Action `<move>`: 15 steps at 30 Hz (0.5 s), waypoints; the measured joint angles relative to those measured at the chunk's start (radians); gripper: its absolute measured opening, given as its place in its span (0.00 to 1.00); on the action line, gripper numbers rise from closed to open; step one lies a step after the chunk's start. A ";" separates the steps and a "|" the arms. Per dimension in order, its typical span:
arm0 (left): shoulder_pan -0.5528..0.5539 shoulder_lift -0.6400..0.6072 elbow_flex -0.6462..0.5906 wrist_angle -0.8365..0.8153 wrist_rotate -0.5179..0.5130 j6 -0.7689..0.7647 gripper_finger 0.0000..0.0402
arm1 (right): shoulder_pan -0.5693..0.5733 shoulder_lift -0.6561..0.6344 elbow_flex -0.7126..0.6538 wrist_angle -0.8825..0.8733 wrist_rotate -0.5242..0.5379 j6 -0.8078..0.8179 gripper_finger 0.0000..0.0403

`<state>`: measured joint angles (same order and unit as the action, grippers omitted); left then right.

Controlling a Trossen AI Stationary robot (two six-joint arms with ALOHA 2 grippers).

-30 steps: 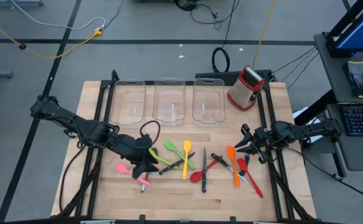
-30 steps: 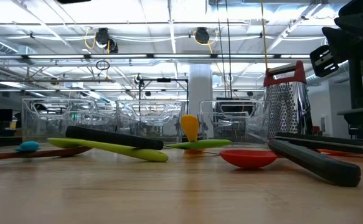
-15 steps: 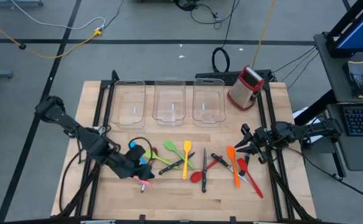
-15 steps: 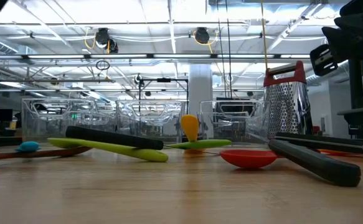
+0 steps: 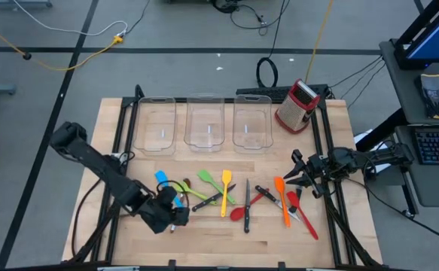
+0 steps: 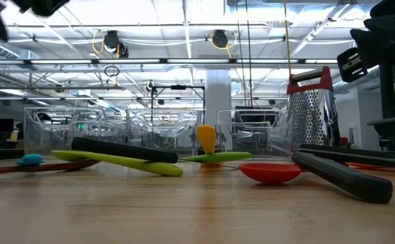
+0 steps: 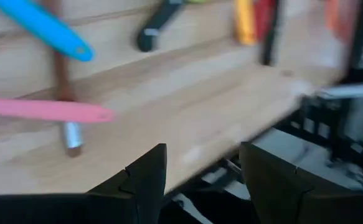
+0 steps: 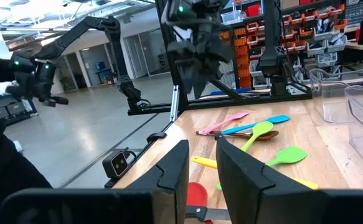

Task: Pick & Place Kitchen Items
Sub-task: Put the pink spatula into the right transparent bin

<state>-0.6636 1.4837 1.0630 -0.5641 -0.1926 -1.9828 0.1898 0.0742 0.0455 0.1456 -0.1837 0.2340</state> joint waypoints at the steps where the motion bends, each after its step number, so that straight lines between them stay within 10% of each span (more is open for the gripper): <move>1: 0.003 0.010 0.000 -0.012 0.022 -0.015 0.52 | 0.000 0.000 0.000 0.000 0.000 0.000 0.18; 9: -0.049 0.033 0.000 -0.292 0.127 -0.425 0.52 | 0.000 0.000 0.000 0.000 0.000 0.016 0.18; 15: -0.073 0.033 0.000 -0.304 0.118 -0.458 0.52 | 0.000 0.000 0.000 0.000 0.000 0.014 0.18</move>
<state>-0.7362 1.5166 1.0630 -0.8683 -0.0751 -2.4411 0.1897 0.0742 0.0455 0.1459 -0.1841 0.2478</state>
